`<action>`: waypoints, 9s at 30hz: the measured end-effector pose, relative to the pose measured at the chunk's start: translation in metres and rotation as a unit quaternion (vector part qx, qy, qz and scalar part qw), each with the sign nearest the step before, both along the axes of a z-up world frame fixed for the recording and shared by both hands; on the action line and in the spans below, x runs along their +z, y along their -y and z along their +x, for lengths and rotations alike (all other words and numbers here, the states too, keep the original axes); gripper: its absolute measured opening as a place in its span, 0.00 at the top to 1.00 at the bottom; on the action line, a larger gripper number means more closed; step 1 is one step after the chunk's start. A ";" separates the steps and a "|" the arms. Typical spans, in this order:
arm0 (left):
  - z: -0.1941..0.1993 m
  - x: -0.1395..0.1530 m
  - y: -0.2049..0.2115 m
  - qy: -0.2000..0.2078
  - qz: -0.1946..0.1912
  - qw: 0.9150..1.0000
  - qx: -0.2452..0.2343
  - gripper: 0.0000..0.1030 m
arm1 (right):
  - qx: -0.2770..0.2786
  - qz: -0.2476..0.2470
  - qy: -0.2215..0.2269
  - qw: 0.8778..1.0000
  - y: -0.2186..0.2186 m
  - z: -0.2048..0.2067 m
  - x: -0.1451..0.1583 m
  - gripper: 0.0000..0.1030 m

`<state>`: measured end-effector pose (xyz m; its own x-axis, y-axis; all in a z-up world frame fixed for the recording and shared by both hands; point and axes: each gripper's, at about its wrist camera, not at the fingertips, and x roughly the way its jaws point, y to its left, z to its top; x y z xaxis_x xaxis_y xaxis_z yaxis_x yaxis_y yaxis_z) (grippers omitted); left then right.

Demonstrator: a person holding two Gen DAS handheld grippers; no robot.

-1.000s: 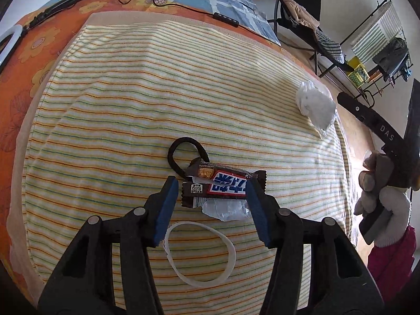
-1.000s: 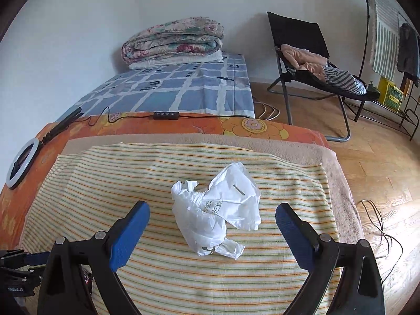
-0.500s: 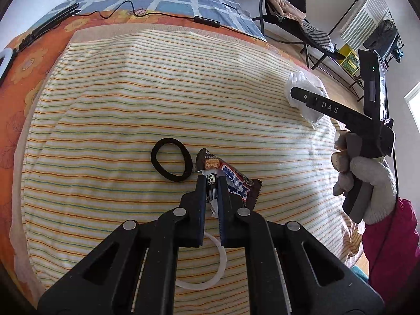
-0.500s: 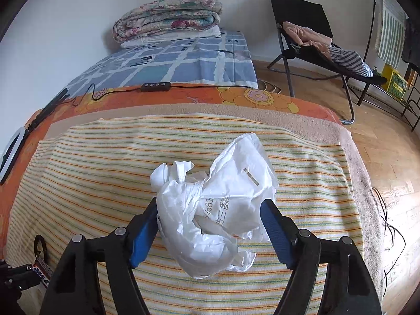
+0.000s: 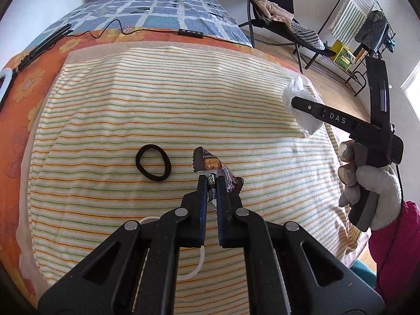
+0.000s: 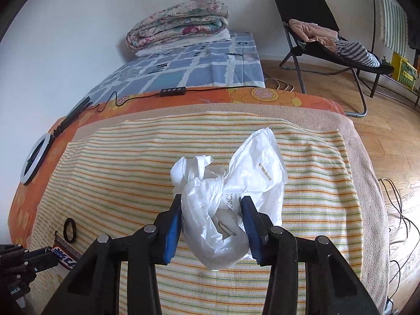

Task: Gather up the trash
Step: 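Carry the candy bar with the left tool while the right carries the bag to the basket, then open the left tool releasing the candy bar while the right releases the bag into the basket, then move the left tool to the black hair tie while the right moves to the white wristband, then grasp the black hair tie with the left tool while the right grasps the white wristband, then carry the hair tie with the left tool while the right carries the wristband to the basket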

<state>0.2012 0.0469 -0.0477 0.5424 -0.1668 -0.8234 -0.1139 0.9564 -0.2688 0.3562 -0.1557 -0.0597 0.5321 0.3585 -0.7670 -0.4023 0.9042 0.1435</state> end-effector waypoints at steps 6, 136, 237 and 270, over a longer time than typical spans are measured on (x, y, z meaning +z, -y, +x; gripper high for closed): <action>-0.009 0.014 0.007 0.014 0.001 1.000 -0.001 0.96 | 0.015 0.001 0.010 1.000 0.011 -0.034 0.017 0.57; -0.270 -0.064 0.092 -0.085 0.091 0.990 -0.073 0.36 | 0.119 -0.086 -0.079 0.986 0.042 -0.391 -0.058 0.05; 0.020 -0.032 -0.082 -0.025 -0.004 0.994 0.106 0.97 | 0.135 0.014 -0.065 0.989 -0.113 -0.184 -0.030 0.98; -0.112 0.048 0.004 0.047 0.089 0.995 -0.022 0.97 | 0.097 0.016 0.029 0.995 -0.017 -0.257 0.037 0.98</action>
